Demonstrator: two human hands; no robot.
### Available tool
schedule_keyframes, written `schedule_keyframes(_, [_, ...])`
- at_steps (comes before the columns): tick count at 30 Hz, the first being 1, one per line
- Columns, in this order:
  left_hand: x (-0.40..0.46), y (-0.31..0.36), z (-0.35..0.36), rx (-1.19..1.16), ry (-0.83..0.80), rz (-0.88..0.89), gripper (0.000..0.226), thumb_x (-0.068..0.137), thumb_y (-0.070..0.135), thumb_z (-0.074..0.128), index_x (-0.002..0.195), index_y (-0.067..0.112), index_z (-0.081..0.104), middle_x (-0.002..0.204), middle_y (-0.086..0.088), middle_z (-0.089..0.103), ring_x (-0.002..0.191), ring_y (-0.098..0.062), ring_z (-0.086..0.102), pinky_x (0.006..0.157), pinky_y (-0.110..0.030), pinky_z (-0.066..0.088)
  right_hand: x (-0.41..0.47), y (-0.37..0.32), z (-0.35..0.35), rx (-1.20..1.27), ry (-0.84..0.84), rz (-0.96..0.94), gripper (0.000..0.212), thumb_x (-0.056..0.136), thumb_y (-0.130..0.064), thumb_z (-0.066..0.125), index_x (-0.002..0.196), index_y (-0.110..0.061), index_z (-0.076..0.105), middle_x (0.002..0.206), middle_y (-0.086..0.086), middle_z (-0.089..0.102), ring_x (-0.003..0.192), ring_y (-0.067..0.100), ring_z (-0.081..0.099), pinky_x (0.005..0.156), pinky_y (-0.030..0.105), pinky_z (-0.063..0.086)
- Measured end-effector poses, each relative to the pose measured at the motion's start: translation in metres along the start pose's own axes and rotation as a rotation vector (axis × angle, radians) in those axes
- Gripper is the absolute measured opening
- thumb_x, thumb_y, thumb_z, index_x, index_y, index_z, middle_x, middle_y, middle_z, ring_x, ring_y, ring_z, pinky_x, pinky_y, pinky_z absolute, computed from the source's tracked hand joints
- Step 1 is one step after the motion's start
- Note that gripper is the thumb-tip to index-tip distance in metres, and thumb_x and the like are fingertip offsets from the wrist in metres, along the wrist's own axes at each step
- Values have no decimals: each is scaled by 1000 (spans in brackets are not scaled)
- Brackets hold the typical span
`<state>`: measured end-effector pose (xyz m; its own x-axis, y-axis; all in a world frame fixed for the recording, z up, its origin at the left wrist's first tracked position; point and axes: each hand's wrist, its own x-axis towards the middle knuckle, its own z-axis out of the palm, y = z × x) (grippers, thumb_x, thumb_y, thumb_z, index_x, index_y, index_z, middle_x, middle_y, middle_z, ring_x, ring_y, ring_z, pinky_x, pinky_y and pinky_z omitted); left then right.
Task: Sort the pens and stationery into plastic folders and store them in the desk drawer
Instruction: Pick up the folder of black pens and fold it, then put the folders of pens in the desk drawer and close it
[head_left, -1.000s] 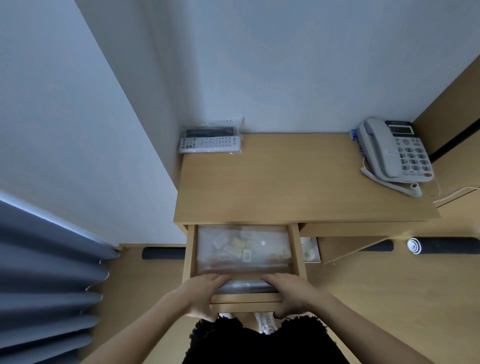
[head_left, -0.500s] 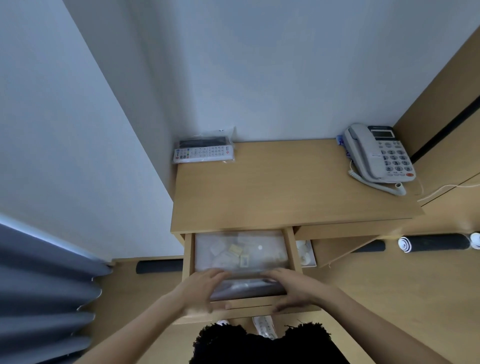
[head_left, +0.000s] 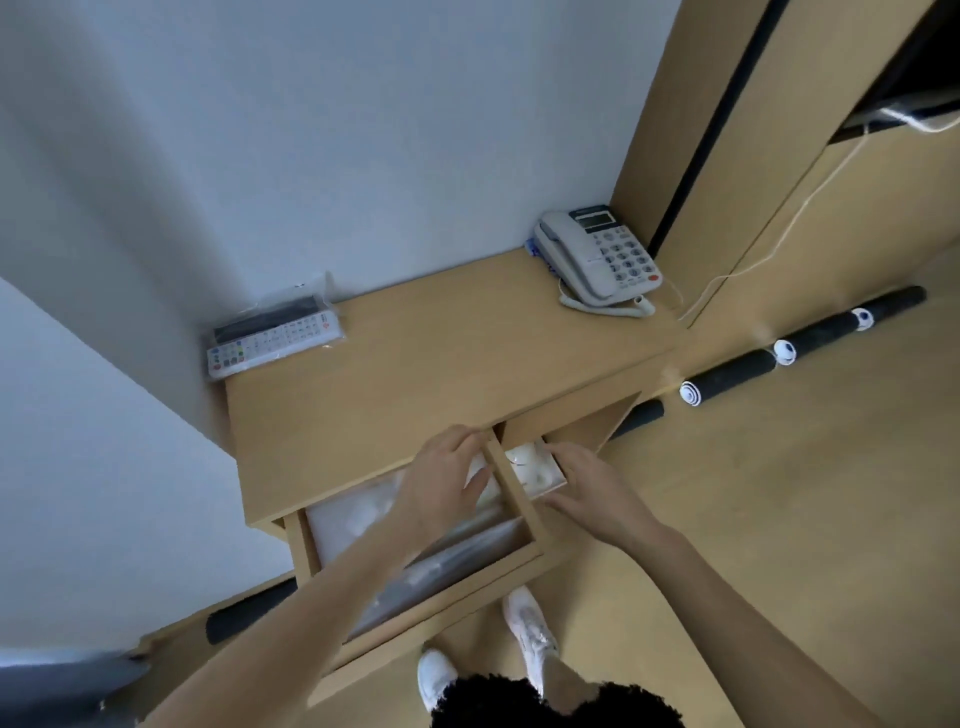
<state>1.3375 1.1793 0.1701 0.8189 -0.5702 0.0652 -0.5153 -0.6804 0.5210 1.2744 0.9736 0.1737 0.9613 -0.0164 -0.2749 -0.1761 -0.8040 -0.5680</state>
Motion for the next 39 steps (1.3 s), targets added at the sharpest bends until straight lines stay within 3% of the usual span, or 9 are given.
schedule_keyframes(4, [30,59,20,0,-28,82,43,91,25,59,129,5,54,135,-9,52,127,-28,45,107,-38,32,-34,30,-29,55,177,116,63,84,-24,68,140,-15,40,141,2,44,131,20,39,103,31,35])
schedule_keyframes(6, [38,90,33,12,-25,147,45,89,27,58,127,3,55,133,-11,53,126,-30,46,106,-40,34,-50,51,-44,53,238,172,65,84,-26,67,141,-16,38,144,3,40,133,21,37,105,33,34])
schedule_keyframes(10, [56,158,65,39,-66,249,57,87,43,40,131,9,52,137,-6,50,129,-26,43,108,-45,33,-93,100,-74,132,356,261,70,88,-25,65,147,-19,28,154,2,26,142,15,21,112,24,18])
schedule_keyframes(17, [111,339,161,0,-161,446,56,89,36,49,140,15,40,146,-3,39,137,-24,31,113,-43,21,-204,222,-148,187,625,405,64,87,-17,65,144,-16,36,149,1,36,138,16,31,107,14,17])
schedule_keyframes(24, [140,534,258,-84,-308,729,54,97,35,48,145,19,32,151,4,30,142,-14,20,115,-30,10,-335,346,-227,175,860,710,63,87,-22,66,143,-18,36,147,4,39,134,19,38,110,33,31])
schedule_keyframes(31, [183,661,340,-107,-508,916,54,96,37,46,145,18,33,150,1,33,140,-17,25,114,-40,22,-388,443,-265,252,1012,926,62,88,-19,65,143,-17,36,149,2,36,139,16,30,111,25,24])
schedule_keyframes(37, [259,761,419,-137,-531,1080,56,89,43,45,135,11,49,139,-9,49,131,-27,42,110,-43,31,-392,531,-323,286,1112,1061,62,86,-18,66,141,-17,39,148,0,38,140,13,30,110,24,25])
schedule_keyframes(39, [281,801,436,-126,-577,1135,53,92,37,51,138,12,45,143,-9,45,134,-25,38,112,-41,27,-401,554,-349,308,1133,1144,62,86,-16,66,141,-17,39,148,0,38,138,14,32,107,18,23])
